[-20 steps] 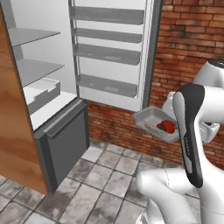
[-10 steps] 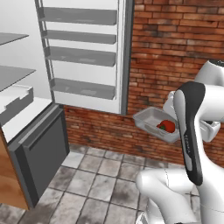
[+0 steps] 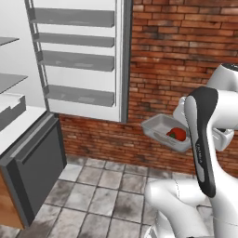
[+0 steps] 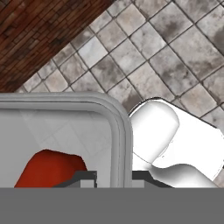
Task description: Place the tupperware containing the shrimp and bell pepper meal in the microwave. Close the microwave door and press the start button to reheat the meal.
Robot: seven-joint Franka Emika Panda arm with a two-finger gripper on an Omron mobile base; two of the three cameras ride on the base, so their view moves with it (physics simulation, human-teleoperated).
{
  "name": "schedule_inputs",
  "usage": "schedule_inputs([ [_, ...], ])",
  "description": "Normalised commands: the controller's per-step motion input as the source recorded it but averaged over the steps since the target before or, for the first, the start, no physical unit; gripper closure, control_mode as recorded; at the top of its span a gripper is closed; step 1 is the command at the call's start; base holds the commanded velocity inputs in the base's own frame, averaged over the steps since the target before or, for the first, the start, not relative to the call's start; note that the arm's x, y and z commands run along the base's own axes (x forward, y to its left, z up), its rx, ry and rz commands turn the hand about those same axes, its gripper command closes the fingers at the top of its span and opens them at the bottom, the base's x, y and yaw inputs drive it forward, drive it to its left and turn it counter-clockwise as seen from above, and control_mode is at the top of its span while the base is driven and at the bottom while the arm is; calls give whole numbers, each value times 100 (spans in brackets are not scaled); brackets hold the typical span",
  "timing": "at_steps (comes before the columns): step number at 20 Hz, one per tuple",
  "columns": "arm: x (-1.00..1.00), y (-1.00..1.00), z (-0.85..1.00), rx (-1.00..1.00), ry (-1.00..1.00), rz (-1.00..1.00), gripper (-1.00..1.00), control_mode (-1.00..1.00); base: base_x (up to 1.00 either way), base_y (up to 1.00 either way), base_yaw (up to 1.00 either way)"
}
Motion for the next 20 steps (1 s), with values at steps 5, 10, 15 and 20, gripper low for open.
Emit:
schedule_inputs([
  [5,0,0,0,0,0,0,100,100,-17,34,-86],
  [10,0,0,0,0,0,0,100,100,34,39,-74],
  [15,0,0,0,0,0,0,100,100,19,25,-79],
  [20,0,0,0,0,0,0,100,100,0,19,-94],
])
